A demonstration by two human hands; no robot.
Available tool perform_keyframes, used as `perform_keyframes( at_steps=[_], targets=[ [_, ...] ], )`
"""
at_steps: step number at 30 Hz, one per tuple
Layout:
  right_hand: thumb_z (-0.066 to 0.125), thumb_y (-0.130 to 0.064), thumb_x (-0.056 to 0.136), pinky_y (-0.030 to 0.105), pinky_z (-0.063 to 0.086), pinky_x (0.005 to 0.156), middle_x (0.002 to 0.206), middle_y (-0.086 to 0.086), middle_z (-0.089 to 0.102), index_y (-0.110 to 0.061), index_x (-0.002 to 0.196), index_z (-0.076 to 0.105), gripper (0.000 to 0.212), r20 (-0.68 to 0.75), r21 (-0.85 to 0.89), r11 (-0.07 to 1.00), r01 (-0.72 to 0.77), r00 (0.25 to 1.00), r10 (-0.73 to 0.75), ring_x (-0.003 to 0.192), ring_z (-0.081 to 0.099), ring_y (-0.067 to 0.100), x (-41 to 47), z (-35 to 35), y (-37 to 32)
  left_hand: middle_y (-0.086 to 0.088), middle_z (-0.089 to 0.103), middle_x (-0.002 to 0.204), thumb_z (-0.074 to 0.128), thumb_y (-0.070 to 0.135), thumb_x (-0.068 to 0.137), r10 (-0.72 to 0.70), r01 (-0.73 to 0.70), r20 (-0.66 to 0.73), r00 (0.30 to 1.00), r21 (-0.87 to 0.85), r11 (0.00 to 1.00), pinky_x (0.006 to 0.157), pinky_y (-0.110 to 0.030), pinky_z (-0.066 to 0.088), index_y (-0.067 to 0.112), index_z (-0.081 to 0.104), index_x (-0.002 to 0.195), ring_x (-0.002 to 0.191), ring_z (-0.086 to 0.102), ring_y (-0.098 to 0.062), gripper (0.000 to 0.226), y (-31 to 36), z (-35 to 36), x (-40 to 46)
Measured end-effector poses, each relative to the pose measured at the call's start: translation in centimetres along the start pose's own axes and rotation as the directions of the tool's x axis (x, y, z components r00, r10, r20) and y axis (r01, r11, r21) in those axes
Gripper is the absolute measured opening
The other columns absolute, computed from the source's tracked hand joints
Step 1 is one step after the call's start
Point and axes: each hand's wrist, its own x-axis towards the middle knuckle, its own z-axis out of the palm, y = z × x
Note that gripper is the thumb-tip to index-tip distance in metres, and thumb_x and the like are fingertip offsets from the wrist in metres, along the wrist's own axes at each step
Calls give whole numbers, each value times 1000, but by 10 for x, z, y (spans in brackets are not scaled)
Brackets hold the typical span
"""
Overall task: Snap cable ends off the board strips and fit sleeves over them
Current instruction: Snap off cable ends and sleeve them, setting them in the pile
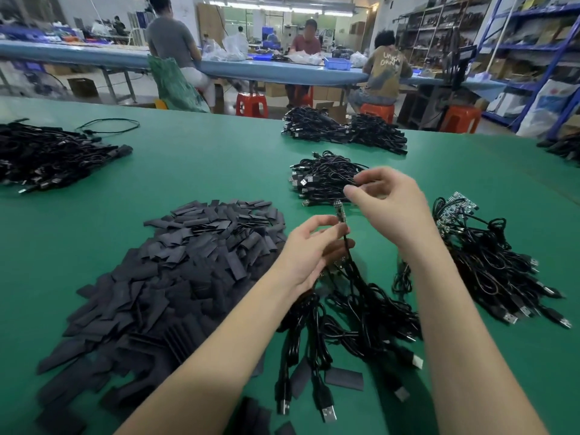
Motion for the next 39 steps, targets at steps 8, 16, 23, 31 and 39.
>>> perform_keyframes(
  at_steps=[8, 16, 23, 31, 39],
  targets=[
    [65, -14, 86, 37, 59, 87, 96, -14, 74, -33, 95, 77, 25, 645, -380, 763, 523, 741, -187, 94, 69, 12, -2, 80, -58, 0, 63, 77, 34, -6, 105, -104, 135, -141, 985, 227, 964, 57, -14, 54, 14, 50, 84, 67, 59, -7, 33, -19, -18, 9],
    [70, -13, 81, 32, 57, 77, 98, -1, 72, -31, 85, 73, 19, 689, -448, 670, 592, 706, -163, 90, 69, 23, 1, 117, -51, -15, 56, 95, 55, 2, 101, -110, 116, -53, 993, 136, 984, 56, -22, 49, 18, 53, 101, 69, 55, -16, 16, -17, -11, 22],
    [65, -18, 86, 29, 52, 82, 88, -4, 71, -18, 89, 64, 3, 448, -211, 894, 394, 853, -270, 82, 65, 13, 7, 74, -34, 6, 65, 63, 39, -1, 103, -21, 20, -58, 998, -15, 1000, 52, -20, 44, 13, 57, 90, 57, 59, -7, 26, -16, -10, 10],
    [77, -12, 87, 17, 52, 62, 90, 8, 76, -7, 103, 70, 18, 233, 644, 731, -227, 968, 94, 69, 64, 10, 6, 2, 33, 0, 64, 76, 60, 8, 98, 6, -6, -20, 1000, 3, 1000, 51, -15, 40, 11, 67, 95, 63, 56, -9, 7, -16, -5, 10],
    [79, -12, 83, 19, 56, 74, 92, 8, 76, -13, 86, 79, 3, 166, 787, 585, -196, 981, 105, 77, 69, 11, 2, 9, 47, 2, 64, 71, 62, 6, 95, 31, -31, 43, 999, -4, 1000, 55, -15, 43, 8, 70, 95, 58, 54, -5, 9, -17, -7, 8]
  ],
)
